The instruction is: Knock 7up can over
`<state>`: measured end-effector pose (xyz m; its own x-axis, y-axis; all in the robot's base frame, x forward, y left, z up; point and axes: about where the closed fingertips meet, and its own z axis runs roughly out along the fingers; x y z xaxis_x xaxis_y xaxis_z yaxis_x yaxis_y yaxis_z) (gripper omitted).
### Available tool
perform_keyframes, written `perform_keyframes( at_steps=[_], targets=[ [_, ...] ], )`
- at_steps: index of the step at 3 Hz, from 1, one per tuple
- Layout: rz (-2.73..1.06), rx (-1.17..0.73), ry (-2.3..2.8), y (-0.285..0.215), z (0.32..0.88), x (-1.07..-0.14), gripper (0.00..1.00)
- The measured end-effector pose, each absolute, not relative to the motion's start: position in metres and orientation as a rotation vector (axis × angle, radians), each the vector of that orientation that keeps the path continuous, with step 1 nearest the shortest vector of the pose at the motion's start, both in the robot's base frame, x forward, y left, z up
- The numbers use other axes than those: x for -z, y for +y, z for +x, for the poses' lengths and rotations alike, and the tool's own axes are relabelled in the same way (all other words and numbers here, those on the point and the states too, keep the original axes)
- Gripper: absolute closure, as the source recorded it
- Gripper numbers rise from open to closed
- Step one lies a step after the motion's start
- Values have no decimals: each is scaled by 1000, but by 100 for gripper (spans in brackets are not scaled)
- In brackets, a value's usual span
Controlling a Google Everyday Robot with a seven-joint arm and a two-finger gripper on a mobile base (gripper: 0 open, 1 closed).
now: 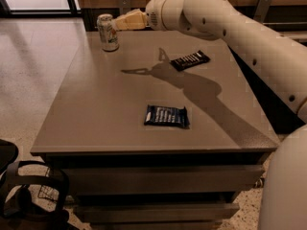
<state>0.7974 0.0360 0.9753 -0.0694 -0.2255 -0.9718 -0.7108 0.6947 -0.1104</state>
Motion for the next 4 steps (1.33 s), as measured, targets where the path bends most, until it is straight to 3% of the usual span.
perform_keyframes(
  at_steps=[2, 4],
  targets=[
    [-694, -678, 1607, 101, 814, -927, 0],
    [-729, -642, 1628, 109, 830, -918, 0]
  ],
)
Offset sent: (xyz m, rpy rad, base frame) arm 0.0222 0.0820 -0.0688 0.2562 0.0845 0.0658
